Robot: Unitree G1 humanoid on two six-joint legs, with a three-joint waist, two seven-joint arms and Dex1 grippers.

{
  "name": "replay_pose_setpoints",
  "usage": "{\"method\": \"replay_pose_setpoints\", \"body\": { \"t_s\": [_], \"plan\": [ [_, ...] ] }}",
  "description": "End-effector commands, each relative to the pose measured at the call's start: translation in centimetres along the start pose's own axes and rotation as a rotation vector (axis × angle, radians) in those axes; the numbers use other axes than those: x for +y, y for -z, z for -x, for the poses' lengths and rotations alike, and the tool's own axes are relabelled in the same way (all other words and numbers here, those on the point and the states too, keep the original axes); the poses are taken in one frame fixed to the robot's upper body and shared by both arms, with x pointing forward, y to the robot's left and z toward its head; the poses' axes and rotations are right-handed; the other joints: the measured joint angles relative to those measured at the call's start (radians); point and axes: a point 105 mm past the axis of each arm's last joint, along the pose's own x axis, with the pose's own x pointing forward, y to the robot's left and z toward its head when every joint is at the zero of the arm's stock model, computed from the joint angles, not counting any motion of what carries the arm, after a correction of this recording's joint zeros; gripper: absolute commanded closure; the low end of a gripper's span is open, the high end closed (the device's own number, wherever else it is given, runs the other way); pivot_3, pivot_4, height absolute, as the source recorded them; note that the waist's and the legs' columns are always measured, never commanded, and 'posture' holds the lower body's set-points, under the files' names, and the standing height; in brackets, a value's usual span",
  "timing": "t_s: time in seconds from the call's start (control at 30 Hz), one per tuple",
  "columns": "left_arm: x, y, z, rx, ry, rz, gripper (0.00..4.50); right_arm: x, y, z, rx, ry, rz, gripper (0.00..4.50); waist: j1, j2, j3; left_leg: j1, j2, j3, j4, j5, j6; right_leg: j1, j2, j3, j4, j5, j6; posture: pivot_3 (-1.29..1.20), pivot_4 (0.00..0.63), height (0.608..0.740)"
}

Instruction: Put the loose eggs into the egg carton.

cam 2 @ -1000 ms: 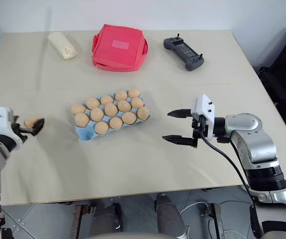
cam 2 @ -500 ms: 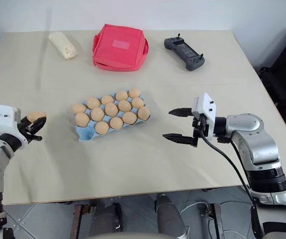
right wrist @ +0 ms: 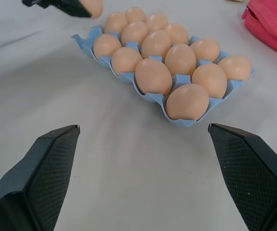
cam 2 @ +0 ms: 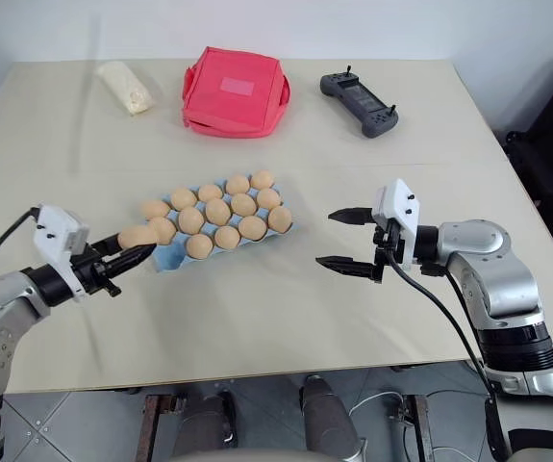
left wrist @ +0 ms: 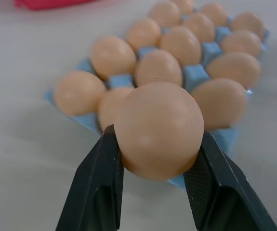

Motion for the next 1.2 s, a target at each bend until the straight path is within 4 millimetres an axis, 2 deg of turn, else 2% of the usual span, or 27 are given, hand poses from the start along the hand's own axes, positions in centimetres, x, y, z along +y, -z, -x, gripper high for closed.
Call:
{"method": "replay_pose_setpoints", "body": {
  "t_s": [0.03,0.33,0.37,0.57,0.7,0.83,1.2],
  "plan": [
    [-0.2,-0.6,-0.1,-0.001,0.028,-0.03,3.14,-0.3,-1.0,0.9,-0.032,0.036,0.043,0.0,0.002,0.0,0.0,0.0,0.0,0.0,0.0,0.0,0.0,0.0,0.0,0.0,0.0,0.0,0.0,0.0,0.15,0.74],
    [0.3,-0.9,-0.5,-0.016,0.019,-0.036,0.17,-0.3,-1.0,0.9,-0.037,0.05,0.041,0.0,0.01,0.0,0.0,0.0,0.0,0.0,0.0,0.0,0.0,0.0,0.0,0.0,0.0,0.0,0.0,0.0,0.15,0.74],
    [0.7,-1.3,-0.4,-0.038,-0.005,-0.04,0.04,-0.4,-0.9,0.9,-0.037,0.052,0.041,0.0,0.011,0.0,0.0,0.0,0.0,0.0,0.0,0.0,0.0,0.0,0.0,0.0,0.0,0.0,0.0,0.0,0.15,0.74],
    [2.4,-3.1,1.4,-0.134,-0.061,-0.015,0.04,-0.6,-0.9,1.3,-0.037,0.064,0.047,0.0,0.011,0.0,0.0,0.0,0.0,0.0,0.001,0.0,0.0,0.0,0.0,0.0,0.0,0.0,0.0,0.0,0.15,0.74],
    [1.7,-2.7,3.2,-0.162,0.031,0.004,0.04,-0.7,-0.7,1.7,-0.034,0.068,0.046,0.0,0.01,0.0,0.0,0.0,0.0,0.0,0.001,0.0,0.0,0.0,0.0,0.0,0.0,0.0,0.0,0.0,0.15,0.74],
    [2.1,-1.0,4.3,-0.128,0.029,0.036,0.04,-1.0,-0.3,2.0,-0.025,0.074,0.042,0.0,0.012,0.0,0.0,0.0,0.0,0.0,0.001,0.0,0.0,0.0,0.0,0.0,0.0,0.0,0.0,0.0,0.15,0.74],
    [1.4,-0.9,4.1,-0.178,0.032,-0.024,0.04,-1.0,0.0,1.4,-0.036,0.068,0.034,0.0,0.011,0.0,0.0,0.0,0.0,0.0,0.002,0.0,0.0,0.001,0.0,0.0,0.0,0.0,0.0,0.0,0.15,0.74]
  ]
}}
